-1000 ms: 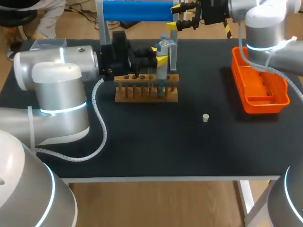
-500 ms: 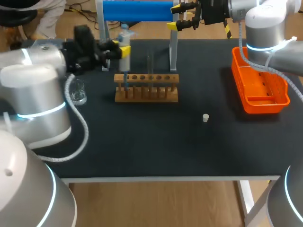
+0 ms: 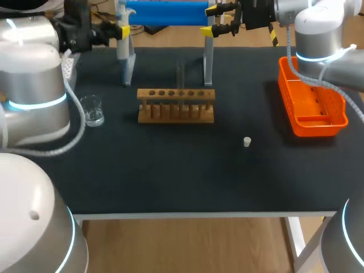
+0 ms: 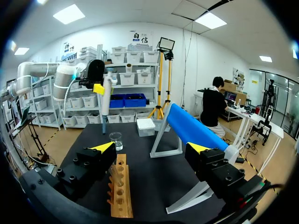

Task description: Invert the test tube, pick up the pipette, mount the tip to pipette, aspirate from beaker and dispense into the tube, eject the tip, return the pipette, and cap with the stopper.

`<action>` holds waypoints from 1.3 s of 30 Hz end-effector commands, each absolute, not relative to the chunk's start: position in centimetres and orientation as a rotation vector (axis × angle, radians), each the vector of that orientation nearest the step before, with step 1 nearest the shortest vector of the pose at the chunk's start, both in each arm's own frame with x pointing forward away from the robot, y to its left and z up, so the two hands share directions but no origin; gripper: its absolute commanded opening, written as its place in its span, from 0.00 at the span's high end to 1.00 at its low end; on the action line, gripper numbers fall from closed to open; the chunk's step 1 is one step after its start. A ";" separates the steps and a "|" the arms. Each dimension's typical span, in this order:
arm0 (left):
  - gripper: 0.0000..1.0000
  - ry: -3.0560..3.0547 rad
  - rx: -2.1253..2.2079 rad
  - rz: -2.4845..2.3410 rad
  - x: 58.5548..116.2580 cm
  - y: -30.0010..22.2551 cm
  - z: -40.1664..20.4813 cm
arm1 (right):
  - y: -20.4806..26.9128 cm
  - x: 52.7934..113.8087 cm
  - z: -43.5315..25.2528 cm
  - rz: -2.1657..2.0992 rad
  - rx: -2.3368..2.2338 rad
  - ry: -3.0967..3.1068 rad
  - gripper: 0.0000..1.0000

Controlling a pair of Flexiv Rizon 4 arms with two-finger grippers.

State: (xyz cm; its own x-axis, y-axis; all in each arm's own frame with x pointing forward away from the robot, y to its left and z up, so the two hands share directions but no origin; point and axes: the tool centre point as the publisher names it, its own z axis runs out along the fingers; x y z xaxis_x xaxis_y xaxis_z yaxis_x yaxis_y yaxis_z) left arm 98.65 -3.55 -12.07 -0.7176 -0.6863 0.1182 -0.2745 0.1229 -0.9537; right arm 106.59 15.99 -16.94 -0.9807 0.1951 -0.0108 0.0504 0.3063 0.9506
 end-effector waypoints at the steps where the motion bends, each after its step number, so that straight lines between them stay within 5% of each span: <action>1: 1.00 2.137 -0.973 -1.552 103.3 -4.9 -12.2 | 15.9 106.7 -16.9 1.766 0.227 2.441 0.00; 39: 1.00 2.017 -1.127 -1.470 109.5 -4.9 -14.5 | 15.9 106.7 -16.9 1.766 0.227 2.441 0.00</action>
State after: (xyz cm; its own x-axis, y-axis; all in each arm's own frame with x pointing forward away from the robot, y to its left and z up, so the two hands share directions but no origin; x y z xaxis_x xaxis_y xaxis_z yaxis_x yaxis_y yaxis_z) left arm 108.32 -3.71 -13.25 -0.6214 -0.7705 0.1424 -0.3796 0.1370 -0.9149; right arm 106.61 15.98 -16.94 -0.9809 0.1944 -0.0107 0.0503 0.3061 0.9507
